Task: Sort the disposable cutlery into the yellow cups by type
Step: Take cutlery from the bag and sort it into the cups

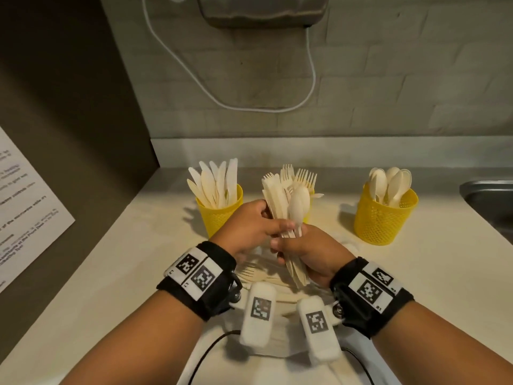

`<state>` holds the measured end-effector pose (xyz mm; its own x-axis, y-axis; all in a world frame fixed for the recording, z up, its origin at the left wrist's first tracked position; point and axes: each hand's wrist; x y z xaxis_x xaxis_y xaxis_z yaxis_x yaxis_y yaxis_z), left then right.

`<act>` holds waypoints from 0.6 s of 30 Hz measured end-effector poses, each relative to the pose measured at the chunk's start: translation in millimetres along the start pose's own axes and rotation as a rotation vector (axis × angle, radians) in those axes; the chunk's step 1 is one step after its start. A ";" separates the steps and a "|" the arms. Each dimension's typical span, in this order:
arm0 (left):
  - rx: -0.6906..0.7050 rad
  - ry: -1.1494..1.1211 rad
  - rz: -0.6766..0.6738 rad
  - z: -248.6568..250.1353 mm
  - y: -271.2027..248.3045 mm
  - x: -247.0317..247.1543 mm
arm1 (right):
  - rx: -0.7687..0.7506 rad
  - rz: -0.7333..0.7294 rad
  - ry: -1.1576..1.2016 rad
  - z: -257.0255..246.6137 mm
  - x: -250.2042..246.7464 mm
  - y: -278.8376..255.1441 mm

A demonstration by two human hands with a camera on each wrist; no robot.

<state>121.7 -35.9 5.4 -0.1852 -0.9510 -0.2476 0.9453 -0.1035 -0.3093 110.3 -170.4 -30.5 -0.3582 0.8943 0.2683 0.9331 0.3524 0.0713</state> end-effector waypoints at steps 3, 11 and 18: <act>-0.062 -0.187 -0.045 -3.3 -1.8 -5.6 | 0.059 0.016 0.075 0.3 -0.2 0.2; -0.098 -0.257 -0.044 -4.3 1.5 -14.0 | 0.099 0.055 0.167 3.2 1.2 4.3; -0.093 -0.249 -0.051 -4.4 0.4 -15.8 | 0.041 0.017 0.024 2.8 4.5 3.7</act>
<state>123.8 -19.6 5.2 -0.1494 -0.9888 0.0002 0.9056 -0.1369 -0.4013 112.0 -164.3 -31.7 -0.3406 0.8936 0.2923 0.9370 0.3483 0.0272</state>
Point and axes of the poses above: each hand's wrist, its own y-axis towards the middle knuckle, its own x-axis out of the palm, z = x × y, and after that the axes turned 12 degrees about -x, right-handed
